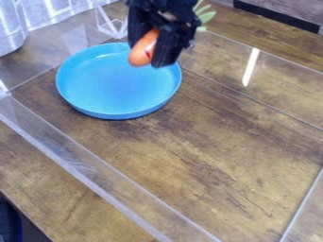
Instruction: Put the carrot in the blue tray
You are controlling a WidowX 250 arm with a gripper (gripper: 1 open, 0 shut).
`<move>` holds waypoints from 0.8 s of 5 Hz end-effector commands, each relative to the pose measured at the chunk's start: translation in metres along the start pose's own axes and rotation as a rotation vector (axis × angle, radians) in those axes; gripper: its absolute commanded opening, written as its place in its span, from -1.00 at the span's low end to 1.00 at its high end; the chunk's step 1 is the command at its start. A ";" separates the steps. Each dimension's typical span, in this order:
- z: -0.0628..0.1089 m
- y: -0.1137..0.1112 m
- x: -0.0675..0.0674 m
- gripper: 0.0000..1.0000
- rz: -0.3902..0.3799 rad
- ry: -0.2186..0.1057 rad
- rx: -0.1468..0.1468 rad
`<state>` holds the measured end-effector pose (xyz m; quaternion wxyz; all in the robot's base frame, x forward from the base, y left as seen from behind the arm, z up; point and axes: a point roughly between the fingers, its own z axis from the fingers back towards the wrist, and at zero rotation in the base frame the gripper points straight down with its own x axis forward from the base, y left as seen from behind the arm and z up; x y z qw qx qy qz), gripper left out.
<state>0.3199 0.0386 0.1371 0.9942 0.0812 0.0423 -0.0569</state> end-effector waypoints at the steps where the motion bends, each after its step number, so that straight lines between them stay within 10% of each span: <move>1: 0.021 0.022 0.006 -1.00 0.084 -0.084 0.021; 4: -0.006 0.030 0.001 -1.00 0.095 -0.039 0.030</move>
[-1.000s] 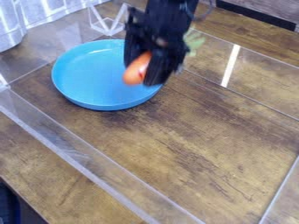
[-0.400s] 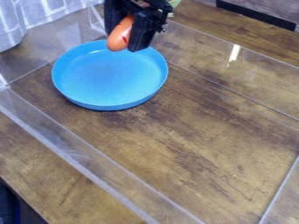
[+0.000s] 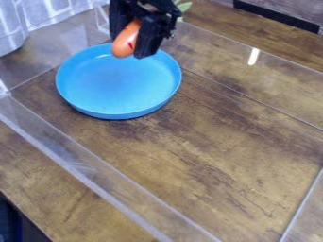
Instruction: Put the carrot in the blue tray
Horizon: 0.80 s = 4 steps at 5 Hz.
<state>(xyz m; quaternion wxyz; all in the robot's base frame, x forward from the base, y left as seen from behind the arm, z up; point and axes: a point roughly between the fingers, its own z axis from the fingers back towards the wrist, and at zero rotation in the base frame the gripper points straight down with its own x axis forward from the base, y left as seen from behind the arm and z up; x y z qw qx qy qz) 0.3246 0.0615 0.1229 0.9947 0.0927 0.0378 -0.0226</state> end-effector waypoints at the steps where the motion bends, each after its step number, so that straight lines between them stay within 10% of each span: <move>1: 0.001 0.014 -0.001 -1.00 0.035 -0.013 0.012; 3: -0.015 0.020 0.002 -1.00 0.053 0.031 0.019; 4: -0.023 0.024 0.004 1.00 0.061 0.045 0.019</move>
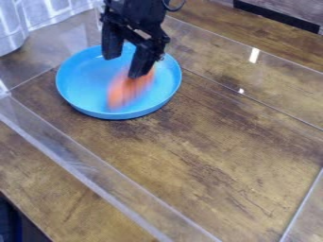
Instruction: Put the carrot in the blue tray
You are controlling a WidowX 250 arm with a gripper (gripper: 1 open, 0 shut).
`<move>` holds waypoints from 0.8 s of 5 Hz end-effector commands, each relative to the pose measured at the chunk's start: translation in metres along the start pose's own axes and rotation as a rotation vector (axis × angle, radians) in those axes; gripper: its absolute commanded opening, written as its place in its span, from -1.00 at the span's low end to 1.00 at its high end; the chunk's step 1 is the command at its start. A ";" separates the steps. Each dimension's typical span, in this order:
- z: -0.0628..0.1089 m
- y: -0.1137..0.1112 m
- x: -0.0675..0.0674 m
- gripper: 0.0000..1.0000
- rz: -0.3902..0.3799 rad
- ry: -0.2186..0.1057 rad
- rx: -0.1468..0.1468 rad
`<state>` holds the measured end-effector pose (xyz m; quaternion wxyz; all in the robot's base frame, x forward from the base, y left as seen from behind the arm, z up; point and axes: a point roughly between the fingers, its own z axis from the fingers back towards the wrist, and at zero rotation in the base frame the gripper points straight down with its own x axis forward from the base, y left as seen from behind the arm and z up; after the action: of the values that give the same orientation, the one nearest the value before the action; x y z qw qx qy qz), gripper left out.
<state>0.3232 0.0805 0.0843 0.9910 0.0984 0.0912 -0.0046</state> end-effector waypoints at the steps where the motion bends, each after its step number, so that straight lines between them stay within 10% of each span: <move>1: 0.031 0.019 0.002 1.00 0.057 -0.088 0.004; 4: 0.062 0.029 0.007 1.00 0.066 -0.130 -0.020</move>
<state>0.3399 0.0913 0.1194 0.9941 0.0843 0.0675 0.0109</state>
